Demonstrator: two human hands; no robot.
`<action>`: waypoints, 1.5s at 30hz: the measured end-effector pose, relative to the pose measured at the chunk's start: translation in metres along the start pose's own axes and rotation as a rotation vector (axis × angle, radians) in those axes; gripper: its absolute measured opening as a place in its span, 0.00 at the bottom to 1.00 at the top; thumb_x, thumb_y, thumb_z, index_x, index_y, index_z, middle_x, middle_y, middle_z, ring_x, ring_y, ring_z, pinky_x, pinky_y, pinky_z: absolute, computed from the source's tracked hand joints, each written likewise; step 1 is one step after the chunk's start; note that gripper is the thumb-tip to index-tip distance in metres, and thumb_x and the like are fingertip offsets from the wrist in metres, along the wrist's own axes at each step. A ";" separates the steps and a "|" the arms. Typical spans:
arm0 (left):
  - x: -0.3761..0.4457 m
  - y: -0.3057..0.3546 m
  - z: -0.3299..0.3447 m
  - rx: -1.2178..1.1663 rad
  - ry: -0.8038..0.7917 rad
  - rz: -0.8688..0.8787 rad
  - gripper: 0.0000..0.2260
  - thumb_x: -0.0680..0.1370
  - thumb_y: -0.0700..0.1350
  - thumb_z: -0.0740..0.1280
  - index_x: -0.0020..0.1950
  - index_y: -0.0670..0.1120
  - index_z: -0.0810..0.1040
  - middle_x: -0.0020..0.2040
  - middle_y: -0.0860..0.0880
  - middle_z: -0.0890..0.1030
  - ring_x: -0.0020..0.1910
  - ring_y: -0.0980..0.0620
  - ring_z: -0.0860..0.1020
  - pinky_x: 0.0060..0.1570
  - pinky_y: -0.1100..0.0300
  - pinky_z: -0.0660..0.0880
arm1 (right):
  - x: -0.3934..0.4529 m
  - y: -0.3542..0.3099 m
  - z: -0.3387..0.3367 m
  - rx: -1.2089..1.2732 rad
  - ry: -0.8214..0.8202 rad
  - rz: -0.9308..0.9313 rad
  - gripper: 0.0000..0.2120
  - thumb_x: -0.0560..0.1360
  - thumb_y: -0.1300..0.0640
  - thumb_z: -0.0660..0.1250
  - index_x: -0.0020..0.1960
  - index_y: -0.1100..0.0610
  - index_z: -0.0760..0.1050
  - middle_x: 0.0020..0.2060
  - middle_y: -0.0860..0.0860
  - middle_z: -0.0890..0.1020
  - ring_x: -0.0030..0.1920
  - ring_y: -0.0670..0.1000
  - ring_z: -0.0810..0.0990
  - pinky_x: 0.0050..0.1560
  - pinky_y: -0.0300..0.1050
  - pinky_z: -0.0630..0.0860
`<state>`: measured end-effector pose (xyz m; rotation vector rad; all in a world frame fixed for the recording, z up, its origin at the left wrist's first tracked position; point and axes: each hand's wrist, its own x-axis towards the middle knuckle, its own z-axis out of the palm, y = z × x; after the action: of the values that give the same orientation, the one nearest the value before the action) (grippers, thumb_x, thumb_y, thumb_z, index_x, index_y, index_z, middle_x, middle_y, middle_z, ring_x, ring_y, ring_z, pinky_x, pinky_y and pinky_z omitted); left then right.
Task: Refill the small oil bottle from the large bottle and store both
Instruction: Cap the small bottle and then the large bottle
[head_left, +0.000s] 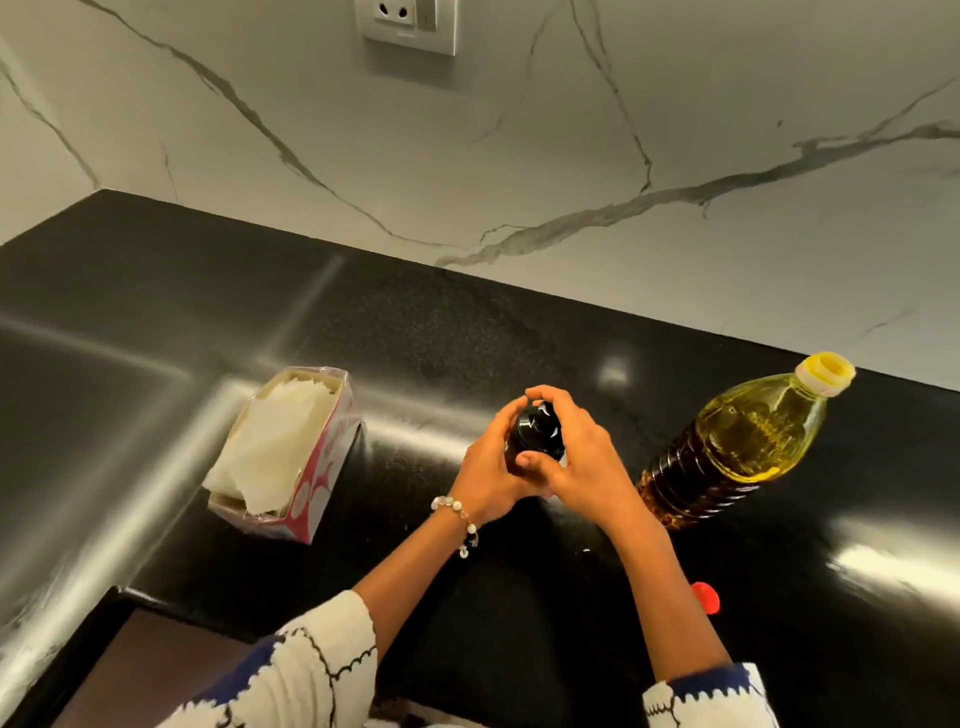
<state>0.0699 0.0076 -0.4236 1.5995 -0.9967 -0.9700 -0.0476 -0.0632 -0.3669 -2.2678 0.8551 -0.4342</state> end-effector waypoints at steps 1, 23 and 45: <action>0.002 0.000 0.002 -0.011 0.024 0.016 0.40 0.62 0.41 0.79 0.67 0.63 0.66 0.57 0.59 0.78 0.59 0.55 0.78 0.58 0.58 0.77 | -0.001 -0.002 0.001 0.002 0.020 0.010 0.31 0.69 0.58 0.74 0.67 0.47 0.64 0.60 0.44 0.74 0.59 0.47 0.71 0.58 0.39 0.68; 0.013 -0.011 -0.001 -0.026 0.021 0.048 0.33 0.58 0.42 0.83 0.59 0.57 0.75 0.52 0.53 0.83 0.53 0.55 0.81 0.57 0.53 0.78 | 0.013 0.003 -0.017 -0.193 -0.096 -0.132 0.27 0.64 0.55 0.78 0.61 0.47 0.72 0.57 0.44 0.77 0.56 0.49 0.72 0.58 0.44 0.69; 0.011 -0.008 -0.001 0.041 0.026 0.086 0.35 0.58 0.41 0.83 0.62 0.52 0.75 0.51 0.54 0.83 0.52 0.60 0.80 0.53 0.68 0.76 | 0.003 0.011 -0.008 -0.079 0.055 -0.160 0.39 0.64 0.47 0.78 0.70 0.51 0.65 0.60 0.48 0.74 0.59 0.47 0.68 0.61 0.39 0.68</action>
<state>0.0760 -0.0011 -0.4323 1.5861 -1.0646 -0.8738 -0.0540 -0.0751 -0.3681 -2.4170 0.7318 -0.5461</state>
